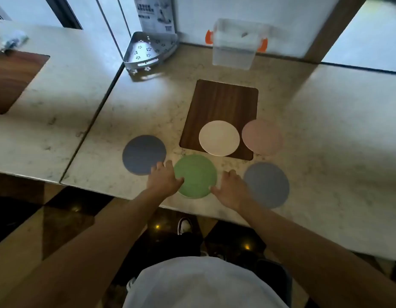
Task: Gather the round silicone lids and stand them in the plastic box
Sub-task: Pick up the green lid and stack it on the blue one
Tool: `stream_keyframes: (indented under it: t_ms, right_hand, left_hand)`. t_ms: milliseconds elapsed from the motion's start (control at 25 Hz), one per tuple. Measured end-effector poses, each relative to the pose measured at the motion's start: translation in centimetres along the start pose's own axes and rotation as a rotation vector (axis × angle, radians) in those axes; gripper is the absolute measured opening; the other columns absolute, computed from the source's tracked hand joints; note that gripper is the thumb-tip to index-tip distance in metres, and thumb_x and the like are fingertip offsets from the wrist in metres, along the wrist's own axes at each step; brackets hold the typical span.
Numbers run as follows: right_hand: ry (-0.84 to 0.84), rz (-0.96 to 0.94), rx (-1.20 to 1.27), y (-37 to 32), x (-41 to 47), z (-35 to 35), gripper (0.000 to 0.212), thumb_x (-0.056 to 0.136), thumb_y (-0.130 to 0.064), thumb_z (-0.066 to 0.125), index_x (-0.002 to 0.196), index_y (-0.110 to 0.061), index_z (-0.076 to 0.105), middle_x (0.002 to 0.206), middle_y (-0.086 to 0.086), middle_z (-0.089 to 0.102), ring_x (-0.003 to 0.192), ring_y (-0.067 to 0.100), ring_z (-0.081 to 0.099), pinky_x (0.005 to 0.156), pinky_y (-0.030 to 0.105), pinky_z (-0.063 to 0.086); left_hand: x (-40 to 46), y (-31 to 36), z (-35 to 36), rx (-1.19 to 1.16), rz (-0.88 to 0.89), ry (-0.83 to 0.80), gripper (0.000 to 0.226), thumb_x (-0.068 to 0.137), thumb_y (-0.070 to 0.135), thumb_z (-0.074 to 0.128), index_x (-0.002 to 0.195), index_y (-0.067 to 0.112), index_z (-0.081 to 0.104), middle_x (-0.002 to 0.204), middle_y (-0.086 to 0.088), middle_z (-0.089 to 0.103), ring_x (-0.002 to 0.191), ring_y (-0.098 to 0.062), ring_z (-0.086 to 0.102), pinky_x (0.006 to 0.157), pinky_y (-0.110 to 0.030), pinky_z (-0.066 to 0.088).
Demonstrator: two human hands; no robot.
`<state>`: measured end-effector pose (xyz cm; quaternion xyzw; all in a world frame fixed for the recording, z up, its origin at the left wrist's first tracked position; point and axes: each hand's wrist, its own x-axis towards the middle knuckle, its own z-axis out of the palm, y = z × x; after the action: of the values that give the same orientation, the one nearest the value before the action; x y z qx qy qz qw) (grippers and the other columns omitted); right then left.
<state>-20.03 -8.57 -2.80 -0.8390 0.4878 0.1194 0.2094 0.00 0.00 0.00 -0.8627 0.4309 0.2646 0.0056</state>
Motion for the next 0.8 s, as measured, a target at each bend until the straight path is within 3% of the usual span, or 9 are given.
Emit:
stream_keyframes:
  t_ms: [120,320,480,640,800]
  right_hand:
    - [-0.007,0.103,0.111,-1.4,1.1,0.2,0.056,0.084,-0.055,0.053,0.115,-0.008,0.051,0.115,0.015,0.052,0.097,0.033,0.057,0.08,0.043,0.047]
    - [0.001,0.265,0.238,-2.7,1.9,0.9,0.046,0.088,-0.046,0.056,0.11,-0.006,0.054,0.112,0.016,0.052,0.095,0.034,0.059,0.077,0.038,0.048]
    - [0.059,0.343,0.318,-3.5,2.3,1.4,0.039,0.086,-0.04,0.059,0.103,-0.005,0.058,0.106,0.017,0.056,0.092,0.034,0.059,0.074,0.037,0.048]
    - [0.153,0.453,0.479,-3.9,2.6,1.8,0.032,0.082,-0.032,0.065,0.101,-0.006,0.062,0.102,0.012,0.062,0.092,0.032,0.061,0.071,0.034,0.045]
    - [0.185,0.572,0.697,-3.3,3.2,1.4,0.007,0.081,-0.022,0.068,0.085,-0.017,0.065,0.089,0.002,0.068,0.088,0.023,0.064,0.069,0.026,0.039]
  left_hand:
    - [1.7,-0.9,0.4,-0.047,0.001,-0.004,0.058,0.09,0.038,0.061,0.132,0.0,0.047,0.139,-0.026,0.043,0.127,-0.045,0.041,0.103,-0.05,0.04]
    - [2.8,-1.5,1.4,-0.21,0.005,-0.061,0.035,0.089,0.026,0.063,0.108,-0.003,0.054,0.123,-0.024,0.046,0.102,-0.041,0.055,0.087,-0.046,0.049]
    - [2.5,-1.4,2.7,-0.315,0.03,-0.016,0.03,0.088,0.02,0.061,0.108,-0.002,0.055,0.117,-0.021,0.047,0.096,-0.04,0.055,0.086,-0.045,0.049]
    - [2.9,-1.2,3.0,-0.493,-0.096,0.021,0.035,0.084,0.02,0.067,0.11,0.001,0.055,0.12,-0.018,0.048,0.102,-0.037,0.054,0.094,-0.045,0.047]
    - [3.6,-0.8,2.1,-0.679,-0.241,0.052,0.012,0.087,0.019,0.063,0.093,0.009,0.061,0.096,-0.008,0.066,0.09,-0.027,0.062,0.071,-0.035,0.046]
